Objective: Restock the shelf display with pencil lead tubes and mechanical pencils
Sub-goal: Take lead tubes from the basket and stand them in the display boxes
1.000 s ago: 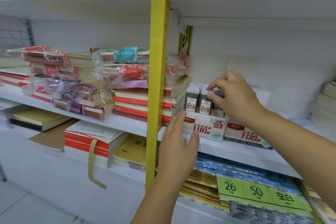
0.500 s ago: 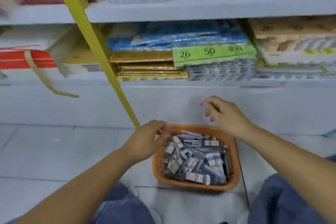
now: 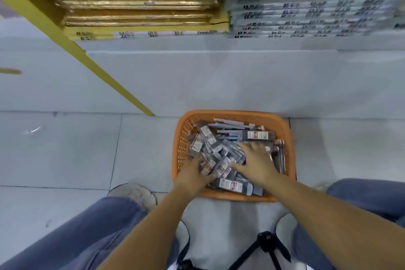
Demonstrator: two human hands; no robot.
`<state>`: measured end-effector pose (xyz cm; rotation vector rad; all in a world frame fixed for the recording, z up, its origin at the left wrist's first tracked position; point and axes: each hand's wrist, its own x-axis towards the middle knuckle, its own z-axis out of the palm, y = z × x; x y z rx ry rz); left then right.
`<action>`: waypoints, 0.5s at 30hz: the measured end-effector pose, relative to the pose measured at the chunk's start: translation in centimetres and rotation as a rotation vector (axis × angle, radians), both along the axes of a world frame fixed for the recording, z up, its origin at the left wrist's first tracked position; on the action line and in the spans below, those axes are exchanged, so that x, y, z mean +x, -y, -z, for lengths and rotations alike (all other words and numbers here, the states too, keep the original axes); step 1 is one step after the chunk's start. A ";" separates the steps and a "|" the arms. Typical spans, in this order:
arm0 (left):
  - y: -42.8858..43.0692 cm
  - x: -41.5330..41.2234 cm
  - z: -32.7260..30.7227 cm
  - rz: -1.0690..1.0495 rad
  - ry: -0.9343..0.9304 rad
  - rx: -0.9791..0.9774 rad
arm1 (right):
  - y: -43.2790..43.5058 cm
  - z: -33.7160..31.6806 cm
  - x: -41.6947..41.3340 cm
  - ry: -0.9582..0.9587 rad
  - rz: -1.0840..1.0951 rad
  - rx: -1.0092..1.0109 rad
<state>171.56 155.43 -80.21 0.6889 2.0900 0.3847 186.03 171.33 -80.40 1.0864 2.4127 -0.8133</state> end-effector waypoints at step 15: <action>0.1 0.0 1.4 -0.386 0.353 0.126 | -1.4 -0.4 -1.3 -0.255 0.553 -0.527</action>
